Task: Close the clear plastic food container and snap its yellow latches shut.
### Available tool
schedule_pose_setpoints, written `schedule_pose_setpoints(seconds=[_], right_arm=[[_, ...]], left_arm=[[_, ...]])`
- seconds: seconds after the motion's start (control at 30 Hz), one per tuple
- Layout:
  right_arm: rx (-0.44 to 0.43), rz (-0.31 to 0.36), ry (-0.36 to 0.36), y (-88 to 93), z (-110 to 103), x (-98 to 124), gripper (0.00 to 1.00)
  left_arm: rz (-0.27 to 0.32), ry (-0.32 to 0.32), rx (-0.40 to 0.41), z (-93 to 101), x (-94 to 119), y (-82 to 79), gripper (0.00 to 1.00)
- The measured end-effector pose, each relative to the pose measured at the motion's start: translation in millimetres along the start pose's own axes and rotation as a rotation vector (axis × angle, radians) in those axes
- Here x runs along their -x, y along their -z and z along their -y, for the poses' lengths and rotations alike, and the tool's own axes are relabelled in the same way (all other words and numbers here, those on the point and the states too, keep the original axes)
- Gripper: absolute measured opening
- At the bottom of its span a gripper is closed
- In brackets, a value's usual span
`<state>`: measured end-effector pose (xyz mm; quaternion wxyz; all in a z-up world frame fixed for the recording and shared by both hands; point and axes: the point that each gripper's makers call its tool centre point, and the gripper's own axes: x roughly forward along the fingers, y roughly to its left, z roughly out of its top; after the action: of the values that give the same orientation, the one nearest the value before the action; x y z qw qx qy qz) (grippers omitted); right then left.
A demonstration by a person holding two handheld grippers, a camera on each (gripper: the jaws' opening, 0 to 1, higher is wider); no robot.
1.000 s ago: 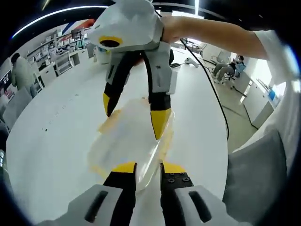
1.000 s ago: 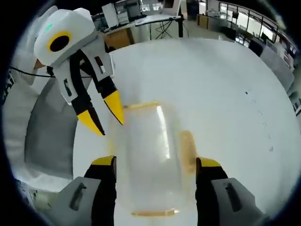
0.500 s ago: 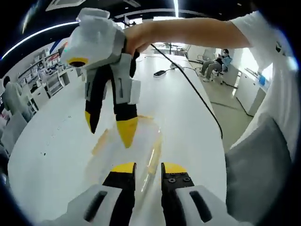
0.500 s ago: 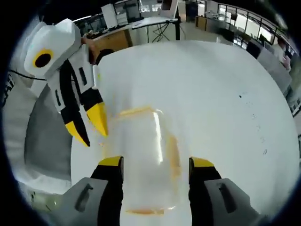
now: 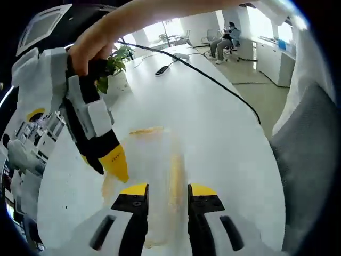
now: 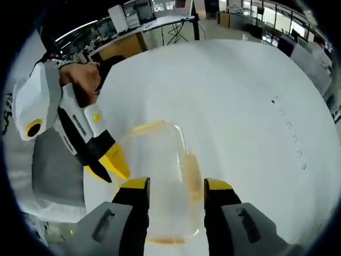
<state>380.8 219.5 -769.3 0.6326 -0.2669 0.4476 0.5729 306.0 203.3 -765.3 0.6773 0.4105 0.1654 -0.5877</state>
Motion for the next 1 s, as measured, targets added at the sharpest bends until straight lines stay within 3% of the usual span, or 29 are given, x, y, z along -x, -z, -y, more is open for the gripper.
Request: schedule_pose_setpoints(seconds=[0.07,0.33,0.57,0.73,1.0], right_arm=[[0.002,-0.005,-0.008,-1.3,-1.5,-2.4,0.37],[0.012,-0.041,-0.037,2.0,-6.5,-7.6,0.38],[0.003,-0.068,-0.057,3.7,-5.9,-9.6,0.40],[0.003,-0.083,-0.063,4.2,-5.7,-9.3,0.40],[0.029,-0.100,-0.069,4.1,-6.7,-9.7,0.39]], left_arm=[[-0.009,-0.015,-0.055,-1.2,-1.8,0.3,0.22],[-0.042,-0.046,-0.128,-4.0,-8.0,6.7,0.24],[-0.033,-0.040,-0.085,-5.4,-7.9,6.1,0.24],[-0.009,-0.031,-0.006,-8.2,-8.5,4.7,0.24],[-0.005,-0.021,0.025,-8.2,-8.9,4.7,0.23]])
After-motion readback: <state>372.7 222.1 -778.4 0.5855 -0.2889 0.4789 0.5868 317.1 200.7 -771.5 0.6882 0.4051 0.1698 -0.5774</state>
